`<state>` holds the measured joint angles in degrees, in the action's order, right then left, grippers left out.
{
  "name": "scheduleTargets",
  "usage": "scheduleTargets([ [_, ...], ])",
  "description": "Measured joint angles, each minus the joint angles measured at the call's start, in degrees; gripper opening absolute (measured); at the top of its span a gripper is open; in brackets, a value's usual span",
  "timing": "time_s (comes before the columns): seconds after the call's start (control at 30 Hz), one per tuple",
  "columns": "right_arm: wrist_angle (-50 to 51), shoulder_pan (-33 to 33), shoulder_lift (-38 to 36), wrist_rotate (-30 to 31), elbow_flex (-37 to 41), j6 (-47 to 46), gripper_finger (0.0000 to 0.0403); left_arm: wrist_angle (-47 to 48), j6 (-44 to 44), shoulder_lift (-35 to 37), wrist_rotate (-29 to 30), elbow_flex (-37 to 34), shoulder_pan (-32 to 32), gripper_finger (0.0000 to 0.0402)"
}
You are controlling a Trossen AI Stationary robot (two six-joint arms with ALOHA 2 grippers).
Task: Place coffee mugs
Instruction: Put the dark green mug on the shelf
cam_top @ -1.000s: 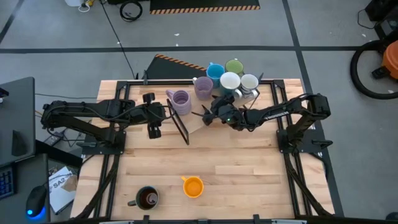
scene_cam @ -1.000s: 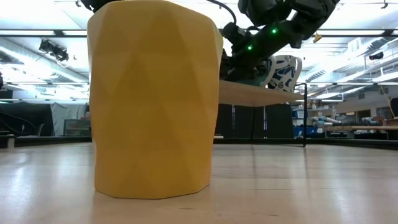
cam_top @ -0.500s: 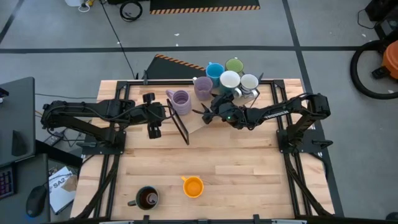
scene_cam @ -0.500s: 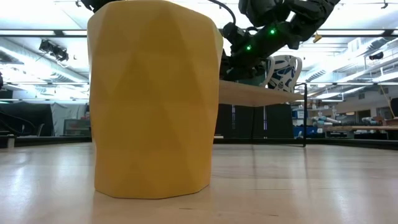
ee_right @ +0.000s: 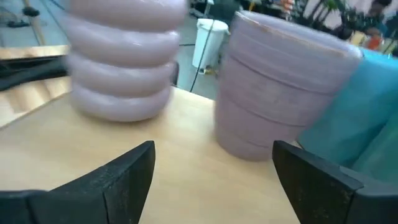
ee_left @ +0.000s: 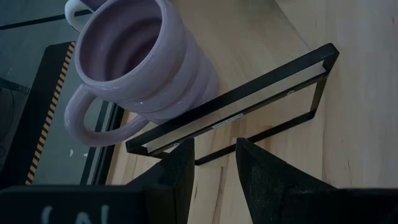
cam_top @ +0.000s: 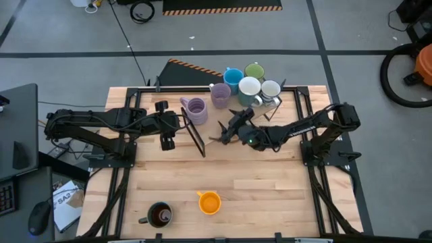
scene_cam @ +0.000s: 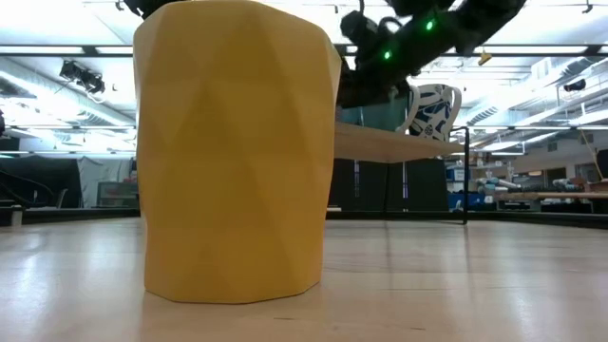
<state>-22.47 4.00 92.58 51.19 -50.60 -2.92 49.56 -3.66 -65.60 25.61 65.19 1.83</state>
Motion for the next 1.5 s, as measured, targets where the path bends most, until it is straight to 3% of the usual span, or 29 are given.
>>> scheduleTargets([
  [0.13,2.3,4.2,-2.0,2.4,-4.0,1.7,0.0326,0.0,0.0,0.0,0.0,0.0,0.0,0.0126],
  [0.27,12.9,4.8,-4.5,3.2,-11.7,6.7,0.0318,-0.1,-0.5,0.0,0.0,0.0,0.0,0.0126],
  [0.5,38.1,1.0,-6.3,-1.9,-28.3,4.3,0.0306,-0.1,-0.2,0.6,-2.3,0.0,0.6,0.0126],
  [0.6,42.2,0.6,-6.3,-3.3,-31.4,3.1,0.0304,-1.0,0.1,1.4,-4.4,0.0,2.4,0.0126],
  [0.83,48.4,4.5,-6.7,-6.5,-31.6,-2.0,0.0303,-1.3,2.9,2.1,-6.7,0.0,11.3,0.0126],
  [1.0,51.7,8.6,-6.5,-7.2,-29.8,-6.1,0.0303,-0.3,8.5,2.1,-14.3,0.0,18.2,0.0126],
  [1.13,51.5,11.7,-6.5,-12.2,-27.6,-8.3,0.0303,0.2,17.8,1.8,-19.6,0.0,22.4,0.0126],
  [1.33,51.3,15.3,-6.4,-19.7,-24.1,-15.4,0.0303,0.3,28.4,1.9,-19.9,0.0,27.6,0.0126],
  [1.5,51.3,18.4,-6.4,-21.0,-21.1,-20.5,0.0303,0.4,36.9,0.8,-18.6,0.0,32.2,0.0126],
])
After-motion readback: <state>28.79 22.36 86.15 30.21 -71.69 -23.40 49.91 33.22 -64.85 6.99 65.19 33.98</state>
